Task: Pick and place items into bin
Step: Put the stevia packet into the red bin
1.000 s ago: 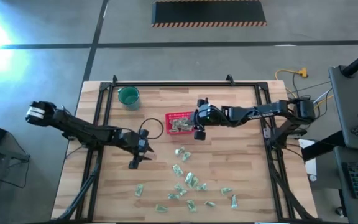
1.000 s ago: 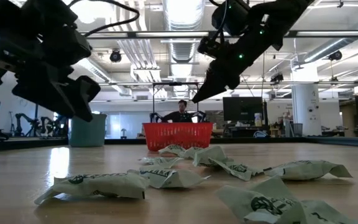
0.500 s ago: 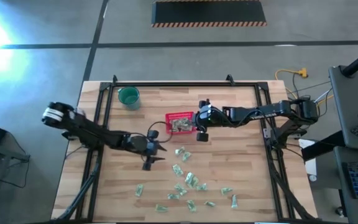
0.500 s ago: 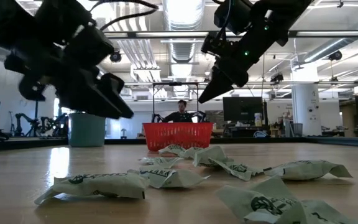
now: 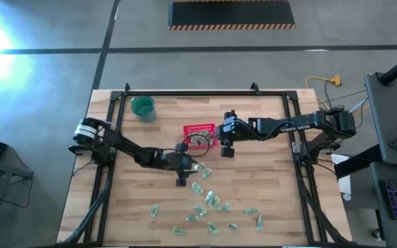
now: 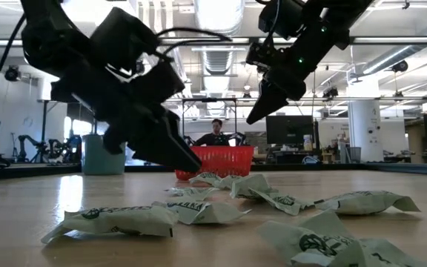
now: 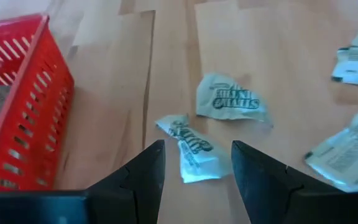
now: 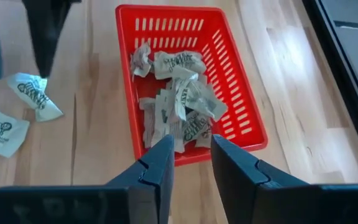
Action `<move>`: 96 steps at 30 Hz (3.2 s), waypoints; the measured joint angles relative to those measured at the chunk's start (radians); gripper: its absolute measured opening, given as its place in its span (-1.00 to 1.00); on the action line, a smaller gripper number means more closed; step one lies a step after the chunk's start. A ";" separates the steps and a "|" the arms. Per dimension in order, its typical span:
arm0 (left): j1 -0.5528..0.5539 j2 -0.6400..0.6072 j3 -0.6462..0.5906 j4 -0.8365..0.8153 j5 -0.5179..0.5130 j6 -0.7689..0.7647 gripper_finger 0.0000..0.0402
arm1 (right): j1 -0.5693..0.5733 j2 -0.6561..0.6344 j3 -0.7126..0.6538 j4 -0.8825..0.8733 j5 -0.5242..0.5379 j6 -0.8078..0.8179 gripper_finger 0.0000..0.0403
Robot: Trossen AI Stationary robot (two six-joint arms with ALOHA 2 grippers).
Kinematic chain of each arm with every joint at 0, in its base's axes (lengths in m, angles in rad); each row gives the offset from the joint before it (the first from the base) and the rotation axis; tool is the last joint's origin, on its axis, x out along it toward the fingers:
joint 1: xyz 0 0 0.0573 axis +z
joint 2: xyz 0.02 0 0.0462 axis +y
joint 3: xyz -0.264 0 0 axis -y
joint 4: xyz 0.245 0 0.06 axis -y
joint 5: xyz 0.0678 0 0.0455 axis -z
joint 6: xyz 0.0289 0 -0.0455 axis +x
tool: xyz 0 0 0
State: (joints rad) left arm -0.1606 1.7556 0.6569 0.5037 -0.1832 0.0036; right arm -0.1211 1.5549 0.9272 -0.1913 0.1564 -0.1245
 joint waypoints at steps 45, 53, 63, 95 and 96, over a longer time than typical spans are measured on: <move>0.035 0.016 0.005 -0.028 0.085 -0.076 -0.17 | 0.013 -0.015 0.000 -0.015 0.000 0.018 -0.56; 0.035 0.016 0.004 -0.035 0.087 -0.072 -0.49 | 0.013 -0.015 0.000 -0.015 -0.001 0.020 -0.59; 0.035 0.016 0.004 -0.040 0.095 -0.035 -0.92 | 0.013 -0.015 -0.001 -0.015 -0.001 0.020 -0.56; 0.190 -0.274 -0.023 -0.210 -0.252 0.141 -1.00 | 0.012 -0.015 -0.014 -0.022 -0.001 0.039 -0.62; 0.200 -0.266 -0.023 -0.207 -0.248 0.137 -1.00 | 0.013 -0.015 -0.015 -0.022 -0.001 0.039 -0.61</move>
State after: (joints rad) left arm 0.0391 1.4897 0.6335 0.2970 -0.4308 0.1403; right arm -0.1085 1.5402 0.9125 -0.2128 0.1555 -0.0853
